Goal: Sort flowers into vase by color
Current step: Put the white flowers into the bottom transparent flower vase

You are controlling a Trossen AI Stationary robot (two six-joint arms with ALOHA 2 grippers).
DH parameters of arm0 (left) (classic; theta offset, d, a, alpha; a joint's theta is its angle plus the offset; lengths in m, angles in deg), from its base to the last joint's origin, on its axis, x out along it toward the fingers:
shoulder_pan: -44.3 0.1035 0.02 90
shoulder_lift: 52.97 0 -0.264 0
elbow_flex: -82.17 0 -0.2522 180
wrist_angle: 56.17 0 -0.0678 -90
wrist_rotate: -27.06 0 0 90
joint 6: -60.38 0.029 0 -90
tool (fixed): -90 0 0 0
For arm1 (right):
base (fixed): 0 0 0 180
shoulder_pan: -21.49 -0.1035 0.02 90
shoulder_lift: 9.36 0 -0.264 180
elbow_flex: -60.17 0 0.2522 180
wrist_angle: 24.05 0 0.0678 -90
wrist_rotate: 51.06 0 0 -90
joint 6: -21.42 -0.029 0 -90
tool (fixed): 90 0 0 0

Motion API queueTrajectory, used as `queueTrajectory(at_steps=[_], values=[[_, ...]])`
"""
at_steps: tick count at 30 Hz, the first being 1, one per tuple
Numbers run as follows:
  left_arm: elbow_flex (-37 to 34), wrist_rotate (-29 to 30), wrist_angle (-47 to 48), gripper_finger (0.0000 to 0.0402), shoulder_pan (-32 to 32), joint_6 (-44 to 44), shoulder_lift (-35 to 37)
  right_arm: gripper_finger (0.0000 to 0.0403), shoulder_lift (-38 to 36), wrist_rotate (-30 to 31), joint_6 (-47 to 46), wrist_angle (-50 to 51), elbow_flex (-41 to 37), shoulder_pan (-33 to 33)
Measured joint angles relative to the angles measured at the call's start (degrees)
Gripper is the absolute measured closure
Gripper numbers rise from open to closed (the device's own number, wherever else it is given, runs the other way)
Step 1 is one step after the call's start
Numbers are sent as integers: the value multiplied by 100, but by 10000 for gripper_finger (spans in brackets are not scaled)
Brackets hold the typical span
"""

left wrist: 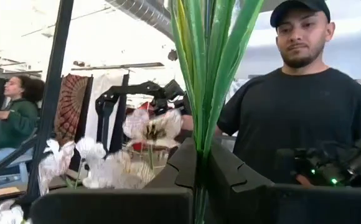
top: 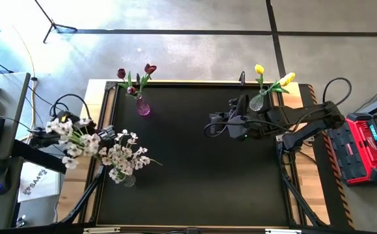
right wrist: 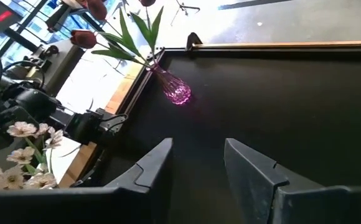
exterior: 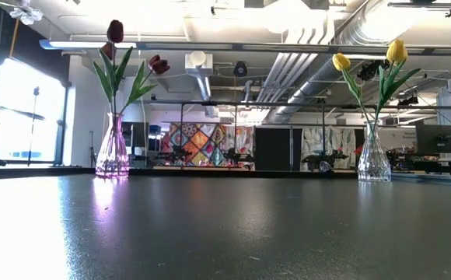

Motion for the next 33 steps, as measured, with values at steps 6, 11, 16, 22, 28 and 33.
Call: queueTrajectory(at_steps=[6,11,16,22,28,33], values=[[-406,11,44,401,-313,62,0,269,0,-198,15,83,0,189],[-649,219,29,401,-513,304,0,269,0,-401,163,82,0,319],[-681,266,67,400,-618,708,0,269,0,-523,257,69,0,419],[-681,203,396,390,-766,764,0,269,0,-673,314,63,0,516],[-681,215,548,388,-946,812,0,269,0,-752,369,-24,0,549],[-681,357,548,378,-981,615,0,269,0,-754,369,-24,0,549]])
